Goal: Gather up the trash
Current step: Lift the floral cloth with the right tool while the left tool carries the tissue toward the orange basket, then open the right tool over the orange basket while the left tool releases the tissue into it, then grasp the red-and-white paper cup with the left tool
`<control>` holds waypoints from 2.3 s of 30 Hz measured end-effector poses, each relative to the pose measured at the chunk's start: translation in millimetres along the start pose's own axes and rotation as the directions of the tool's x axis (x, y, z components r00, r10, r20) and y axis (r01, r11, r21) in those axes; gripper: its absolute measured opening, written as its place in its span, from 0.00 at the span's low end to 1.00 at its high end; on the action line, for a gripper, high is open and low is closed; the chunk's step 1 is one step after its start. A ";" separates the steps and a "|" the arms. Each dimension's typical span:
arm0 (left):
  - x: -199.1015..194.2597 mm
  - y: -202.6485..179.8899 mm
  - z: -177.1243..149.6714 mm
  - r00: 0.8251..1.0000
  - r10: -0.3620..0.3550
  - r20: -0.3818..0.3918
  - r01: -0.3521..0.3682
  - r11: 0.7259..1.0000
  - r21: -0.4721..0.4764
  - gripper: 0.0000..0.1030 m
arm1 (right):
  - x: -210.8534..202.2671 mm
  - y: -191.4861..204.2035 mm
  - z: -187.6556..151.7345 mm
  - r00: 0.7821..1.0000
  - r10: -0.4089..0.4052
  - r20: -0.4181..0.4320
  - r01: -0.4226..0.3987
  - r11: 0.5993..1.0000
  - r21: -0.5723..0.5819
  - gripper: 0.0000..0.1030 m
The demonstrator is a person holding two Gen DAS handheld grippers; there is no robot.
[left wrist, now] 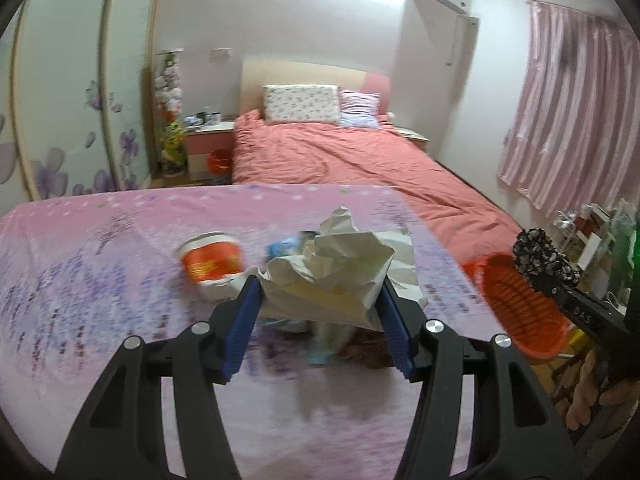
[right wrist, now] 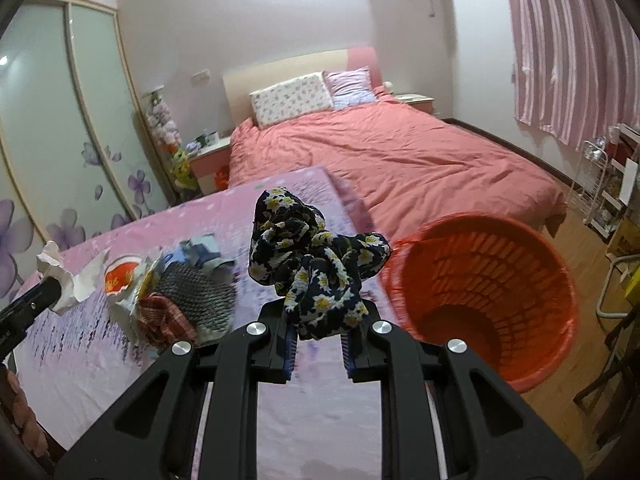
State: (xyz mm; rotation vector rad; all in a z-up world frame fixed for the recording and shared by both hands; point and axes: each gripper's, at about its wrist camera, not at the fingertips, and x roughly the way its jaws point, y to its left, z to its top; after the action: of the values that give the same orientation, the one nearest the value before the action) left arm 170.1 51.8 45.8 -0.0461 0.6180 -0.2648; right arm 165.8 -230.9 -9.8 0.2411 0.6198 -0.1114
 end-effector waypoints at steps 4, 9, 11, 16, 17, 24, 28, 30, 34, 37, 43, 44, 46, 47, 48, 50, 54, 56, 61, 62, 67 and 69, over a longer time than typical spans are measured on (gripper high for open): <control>8.2 -33.6 2.2 0.998 -0.061 -0.004 0.061 0.998 0.025 0.55 | -7.3 -23.8 2.2 0.999 -0.035 0.022 0.034 0.999 0.029 0.18; 25.7 -86.1 4.8 0.988 -0.149 -0.028 0.150 0.987 0.061 0.55 | -9.7 -61.7 2.7 0.996 -0.082 0.033 0.079 0.994 0.075 0.18; 32.6 -104.0 4.4 0.983 -0.177 -0.040 0.179 0.981 0.076 0.55 | -9.7 -73.1 2.2 0.995 -0.096 0.033 0.092 0.991 0.094 0.18; 56.1 -156.4 1.8 0.966 -0.246 -0.080 0.255 0.959 0.128 0.55 | -4.5 -102.4 1.4 0.992 -0.123 0.028 0.118 0.983 0.141 0.18; 61.0 -164.3 1.9 0.963 -0.256 -0.088 0.266 0.955 0.135 0.55 | -3.5 -103.9 3.0 0.992 -0.126 0.027 0.121 0.982 0.147 0.18; 93.9 -217.7 -2.2 0.939 -0.316 -0.133 0.336 0.925 0.179 0.55 | 1.2 -134.7 4.6 0.988 -0.150 0.026 0.142 0.969 0.201 0.18; 116.2 -244.7 -7.4 0.930 -0.329 -0.166 0.358 0.913 0.197 0.55 | 8.7 -151.4 5.3 0.988 -0.154 0.017 0.146 0.962 0.230 0.18; 128.6 -258.1 -9.4 0.923 -0.335 -0.188 0.370 0.907 0.201 0.56 | 14.0 -159.7 4.2 0.988 -0.154 0.006 0.148 0.959 0.243 0.19; 152.0 -277.1 -14.4 0.920 -0.320 -0.224 0.368 0.904 0.218 0.58 | 25.7 -174.3 2.9 0.988 -0.156 -0.016 0.155 0.953 0.261 0.30; 169.4 -282.1 -19.5 0.917 -0.304 -0.259 0.362 0.908 0.213 0.62 | 33.0 -182.3 -0.7 0.988 -0.147 -0.035 0.151 0.951 0.271 0.45; 187.5 -267.4 -26.8 0.915 -0.270 -0.300 0.335 0.923 0.189 0.69 | 36.7 -186.8 -5.7 0.988 -0.144 -0.055 0.154 0.948 0.279 0.54; 187.9 -264.0 -27.8 0.916 -0.262 -0.302 0.327 0.926 0.188 0.70 | 36.4 -185.7 -6.1 0.988 -0.146 -0.059 0.156 0.948 0.279 0.54; 185.3 -256.8 -28.6 0.923 -0.244 -0.297 0.307 0.933 0.189 0.74 | 36.6 -183.1 -5.0 0.987 -0.150 -0.064 0.161 0.949 0.273 0.55; 183.1 -252.3 -28.6 0.926 -0.238 -0.292 0.300 0.935 0.188 0.77 | 36.3 -180.7 -5.3 0.986 -0.151 -0.065 0.163 0.950 0.265 0.56; 179.4 -246.3 -28.5 0.930 -0.236 -0.283 0.295 0.937 0.188 0.78 | 37.1 -180.3 -4.3 0.986 -0.152 -0.066 0.164 0.952 0.259 0.57; 170.6 -236.1 -26.2 0.937 -0.228 -0.264 0.282 0.941 0.188 0.81 | 36.0 -172.4 -4.8 0.986 -0.150 -0.068 0.162 0.957 0.242 0.57; 149.4 -209.4 -16.5 0.958 -0.187 -0.217 0.228 0.956 0.184 0.83 | 36.0 -154.5 -3.9 0.988 -0.134 -0.073 0.146 0.968 0.206 0.58; 139.2 -195.6 -10.5 0.965 -0.170 -0.201 0.205 0.964 0.170 0.84 | 35.7 -142.2 -4.0 0.990 -0.121 -0.076 0.133 0.974 0.185 0.58; 114.4 -145.9 3.2 0.983 -0.096 -0.158 0.115 0.987 0.115 0.84 | 34.0 -100.6 -6.6 0.993 -0.082 -0.085 0.091 0.989 0.112 0.58; 110.5 -136.9 5.6 0.985 -0.081 -0.150 0.098 0.989 0.107 0.84 | 33.2 -94.9 -7.7 0.993 -0.076 -0.086 0.084 0.991 0.101 0.58; 92.6 -61.4 12.1 0.992 0.058 -0.109 -0.054 0.998 0.040 0.86 | 37.5 -52.0 -11.6 0.994 -0.035 -0.105 0.039 0.998 0.043 0.58; 91.4 -20.6 14.2 0.985 0.132 -0.111 -0.135 0.991 -0.011 0.86 | 41.7 -34.8 -13.3 0.993 -0.019 -0.117 0.021 1.000 0.018 0.58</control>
State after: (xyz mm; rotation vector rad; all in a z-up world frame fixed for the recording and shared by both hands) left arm 245.1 7.7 8.1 -0.0077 0.7303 -0.1323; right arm 186.0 -262.4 -51.3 0.2614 0.7378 -0.1235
